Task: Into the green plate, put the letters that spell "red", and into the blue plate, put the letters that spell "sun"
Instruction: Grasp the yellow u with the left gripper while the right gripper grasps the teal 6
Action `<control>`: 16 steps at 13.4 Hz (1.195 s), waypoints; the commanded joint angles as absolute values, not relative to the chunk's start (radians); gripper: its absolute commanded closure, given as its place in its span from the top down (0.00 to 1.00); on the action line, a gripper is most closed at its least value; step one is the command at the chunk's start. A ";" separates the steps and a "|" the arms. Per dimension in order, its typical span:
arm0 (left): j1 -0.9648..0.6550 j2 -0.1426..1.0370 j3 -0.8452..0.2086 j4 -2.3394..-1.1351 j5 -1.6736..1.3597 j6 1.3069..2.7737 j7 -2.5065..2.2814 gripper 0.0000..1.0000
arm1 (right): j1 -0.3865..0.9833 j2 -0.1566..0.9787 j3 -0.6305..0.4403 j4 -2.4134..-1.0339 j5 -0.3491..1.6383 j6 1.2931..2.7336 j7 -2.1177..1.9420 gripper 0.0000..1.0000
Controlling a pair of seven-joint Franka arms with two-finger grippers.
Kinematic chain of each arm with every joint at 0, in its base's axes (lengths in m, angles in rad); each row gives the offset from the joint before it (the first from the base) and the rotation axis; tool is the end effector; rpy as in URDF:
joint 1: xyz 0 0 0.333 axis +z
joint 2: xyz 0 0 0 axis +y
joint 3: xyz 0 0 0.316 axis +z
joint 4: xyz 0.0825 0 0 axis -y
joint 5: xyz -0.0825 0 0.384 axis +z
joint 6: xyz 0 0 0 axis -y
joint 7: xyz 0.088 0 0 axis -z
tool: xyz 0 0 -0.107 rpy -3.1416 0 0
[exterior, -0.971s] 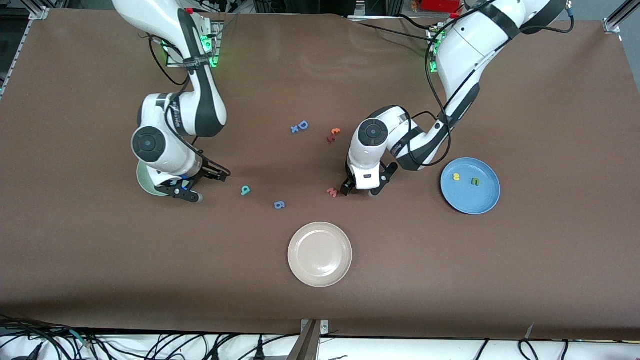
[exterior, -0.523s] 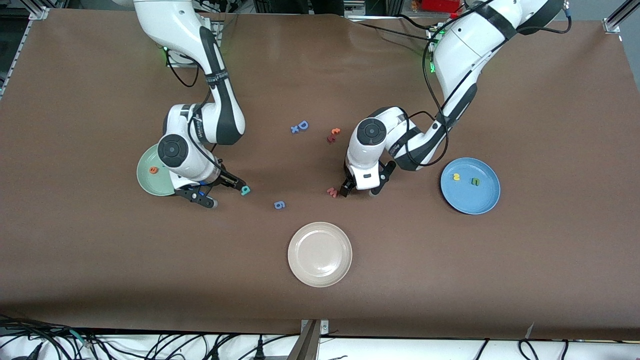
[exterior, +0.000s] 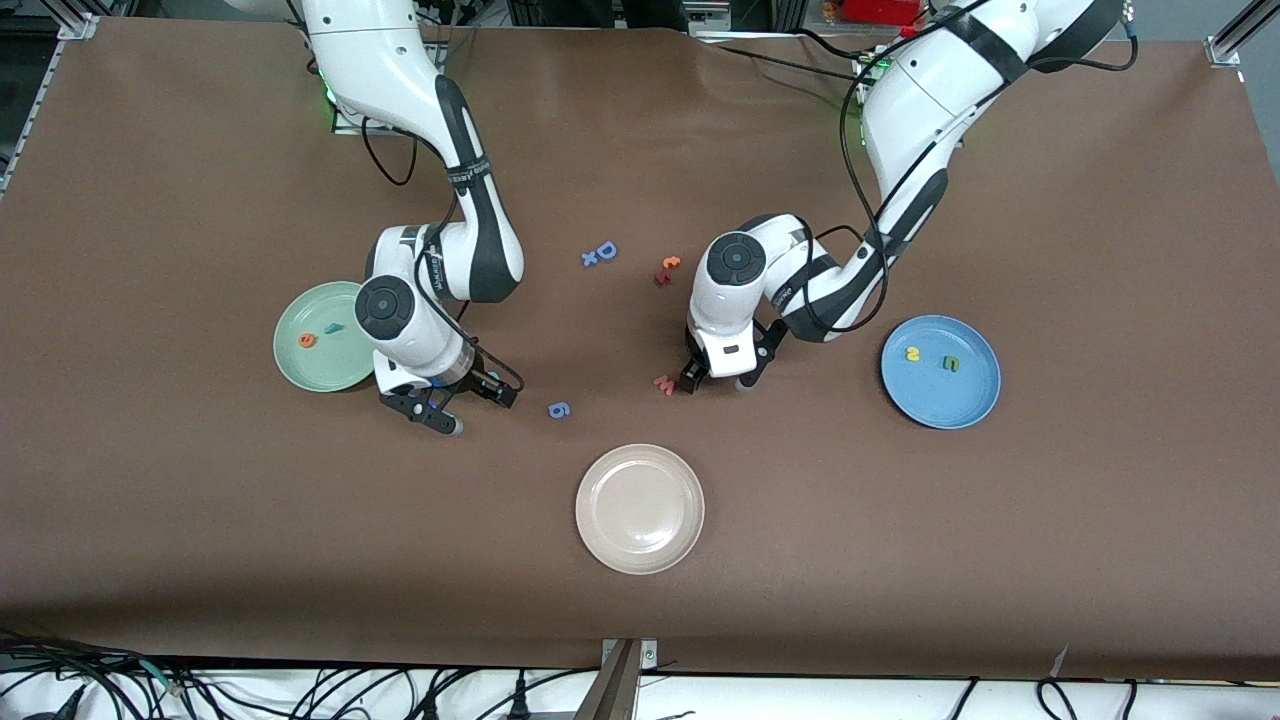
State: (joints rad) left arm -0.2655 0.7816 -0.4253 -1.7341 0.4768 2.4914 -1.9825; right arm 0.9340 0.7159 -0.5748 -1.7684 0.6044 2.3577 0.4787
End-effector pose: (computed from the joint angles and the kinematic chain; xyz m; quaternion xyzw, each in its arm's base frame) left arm 0.5299 -0.4081 0.1660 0.8677 0.4957 0.0116 0.0363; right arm 0.6025 0.2690 0.2093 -0.9760 0.2147 -0.0040 0.0349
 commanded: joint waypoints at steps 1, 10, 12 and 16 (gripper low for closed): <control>-0.279 0.795 -0.414 -1.712 0.522 2.496 -2.023 0.65 | 0.939 0.742 -0.581 -1.749 0.617 2.353 0.483 0.94; -0.272 0.795 -0.413 -1.713 0.523 2.496 -2.017 0.45 | 0.951 0.769 -0.568 -1.779 0.623 2.347 0.495 0.79; -0.270 0.795 -0.413 -1.712 0.523 2.494 -2.014 0.40 | 0.950 0.770 -0.555 -1.779 0.626 2.347 0.495 0.62; -0.268 0.795 -0.413 -1.713 0.523 2.494 -2.010 0.34 | 0.951 0.765 -0.555 -1.789 0.626 2.347 0.489 0.23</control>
